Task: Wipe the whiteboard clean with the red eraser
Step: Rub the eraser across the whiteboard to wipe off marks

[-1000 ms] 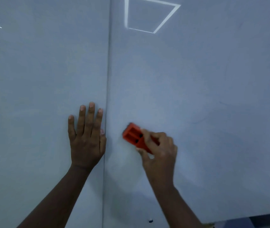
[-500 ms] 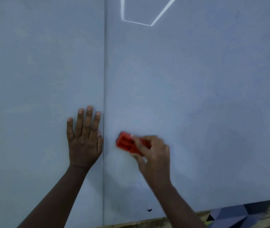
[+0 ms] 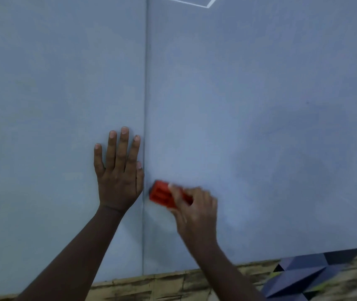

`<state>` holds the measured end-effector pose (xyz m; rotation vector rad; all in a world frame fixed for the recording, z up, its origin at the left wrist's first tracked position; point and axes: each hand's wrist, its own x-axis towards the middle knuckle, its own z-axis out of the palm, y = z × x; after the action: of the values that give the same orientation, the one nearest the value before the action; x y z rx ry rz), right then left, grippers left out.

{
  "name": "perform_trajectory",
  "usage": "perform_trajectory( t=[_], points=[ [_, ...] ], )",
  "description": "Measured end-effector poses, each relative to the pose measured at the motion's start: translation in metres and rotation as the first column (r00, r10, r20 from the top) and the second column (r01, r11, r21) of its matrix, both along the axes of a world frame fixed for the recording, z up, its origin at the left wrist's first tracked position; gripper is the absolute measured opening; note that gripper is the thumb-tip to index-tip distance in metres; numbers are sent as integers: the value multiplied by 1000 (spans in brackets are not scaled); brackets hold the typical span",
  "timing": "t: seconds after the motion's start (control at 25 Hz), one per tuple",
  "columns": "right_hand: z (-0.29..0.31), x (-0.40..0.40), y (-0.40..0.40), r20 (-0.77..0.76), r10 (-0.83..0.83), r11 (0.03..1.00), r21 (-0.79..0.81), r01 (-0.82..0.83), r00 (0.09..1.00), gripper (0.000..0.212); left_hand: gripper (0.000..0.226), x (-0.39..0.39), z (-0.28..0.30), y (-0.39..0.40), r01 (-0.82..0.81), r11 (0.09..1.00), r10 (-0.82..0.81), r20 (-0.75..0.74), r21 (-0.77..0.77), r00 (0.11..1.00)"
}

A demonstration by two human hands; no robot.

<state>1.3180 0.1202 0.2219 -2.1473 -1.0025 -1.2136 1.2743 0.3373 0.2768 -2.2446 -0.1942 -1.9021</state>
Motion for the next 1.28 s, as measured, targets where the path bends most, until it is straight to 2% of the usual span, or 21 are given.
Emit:
perform_trajectory(
  t=[0.08,0.16,0.28,0.36,0.44,0.52,0.6,0.64,0.76,0.84,0.88,0.96,1.04,1.08,1.16,1.28],
  points=[
    [-61,-7,6,35,-12,989,-145,17,999,67,63,0,-3,1,-3,1000,3,0,-2,1000],
    [-94,-5,2,39,1,976,-216,7,999,69,63,1,-6,1,-15,1000,15,0,6,1000],
    [-102,-5,-3,34,33,958,-285,-22,999,65,63,-1,-12,1,-6,1000,6,-10,6,1000],
    [-91,-4,-7,37,43,964,-265,-32,998,62,64,-2,-18,0,-1,1000,1,-11,9,1000],
    [-69,8,-22,26,-23,988,-155,26,999,59,64,-1,-23,1,2,1000,-2,-7,14,1000],
    [-51,23,-49,-76,-126,988,80,132,989,56,64,0,-27,1,8,1000,-8,-10,11,1000],
    [-44,34,-76,-277,-164,890,372,263,947,62,64,0,-30,1,4,1000,-4,-5,2,1000],
    [-44,36,-84,-355,-153,825,468,317,922,68,65,0,-31,0,7,1000,-7,-4,-3,1000],
    [-49,33,-79,-434,-68,719,603,345,899,75,65,-1,-35,-4,1,1000,-1,-10,-23,1000],
    [-55,26,-61,-437,2,707,637,308,899,74,66,-1,-37,-6,-1,1000,0,-20,-26,1000],
    [-61,19,-48,-434,38,731,626,271,900,74,67,0,-39,-6,0,1000,0,-25,-25,1000],
    [-86,0,-16,-401,42,872,461,162,915,68,67,0,-41,-5,-3,1000,2,-27,-24,1000],
    [-130,-18,10,-244,-62,992,94,87,968,62,67,1,-43,-4,2,1000,-3,-21,-21,1000],
    [-154,-22,15,-155,-89,994,-76,78,984,62,67,1,-44,-4,5,1000,-6,-25,-18,1000],
    [-190,-20,6,-53,-72,949,-310,52,996,64,68,0,-46,-3,4,1000,-4,-38,-4,999],
    [-213,-5,-22,34,-22,850,-525,37,999,62,67,-1,-49,-3,6,1000,-5,-49,4,999]
  ],
)
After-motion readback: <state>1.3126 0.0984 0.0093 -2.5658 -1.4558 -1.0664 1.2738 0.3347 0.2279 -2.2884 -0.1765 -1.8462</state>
